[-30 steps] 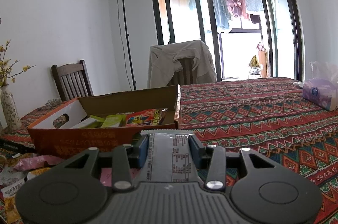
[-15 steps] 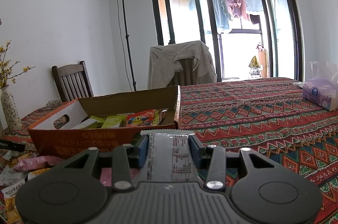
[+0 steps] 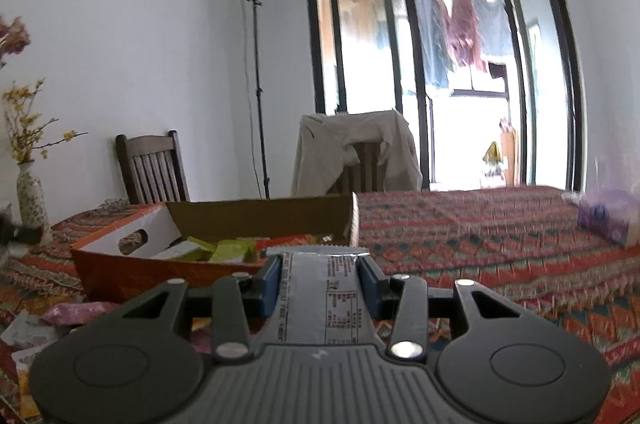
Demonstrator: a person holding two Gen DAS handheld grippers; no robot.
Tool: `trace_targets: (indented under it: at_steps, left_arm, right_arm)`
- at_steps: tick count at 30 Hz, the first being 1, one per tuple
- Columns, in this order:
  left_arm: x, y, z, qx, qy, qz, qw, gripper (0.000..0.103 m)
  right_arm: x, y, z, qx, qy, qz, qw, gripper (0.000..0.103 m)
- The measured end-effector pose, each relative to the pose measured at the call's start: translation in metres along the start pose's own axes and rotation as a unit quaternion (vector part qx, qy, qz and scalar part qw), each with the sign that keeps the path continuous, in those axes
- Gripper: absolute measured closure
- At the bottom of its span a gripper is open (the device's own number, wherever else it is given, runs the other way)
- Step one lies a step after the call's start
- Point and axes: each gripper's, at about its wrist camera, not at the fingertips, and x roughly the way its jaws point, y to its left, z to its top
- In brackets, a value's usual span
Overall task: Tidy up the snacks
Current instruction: 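Carry both white packets over the box and open both grippers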
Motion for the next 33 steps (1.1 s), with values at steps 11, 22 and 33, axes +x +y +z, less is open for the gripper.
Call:
trace_targets:
  at_steps: [11, 22, 33]
  left_arm:
    - [0.016, -0.050, 0.013, -0.001, -0.017, -0.052, 0.9985, 0.057]
    - [0.065, -0.084, 0.034, 0.001, -0.031, -0.041, 0.9987, 0.057]
    - [0.101, -0.083, 0.018, 0.014, -0.022, -0.026, 0.9993, 0.056]
  right_arm:
    - [0.023, 0.030, 0.043, -0.030, -0.004, 0.031, 0.999, 0.062]
    - [0.099, 0.053, 0.077, -0.007, 0.016, 0.035, 0.999, 0.062]
    - [0.134, 0.057, 0.046, -0.013, 0.035, 0.026, 0.999, 0.062]
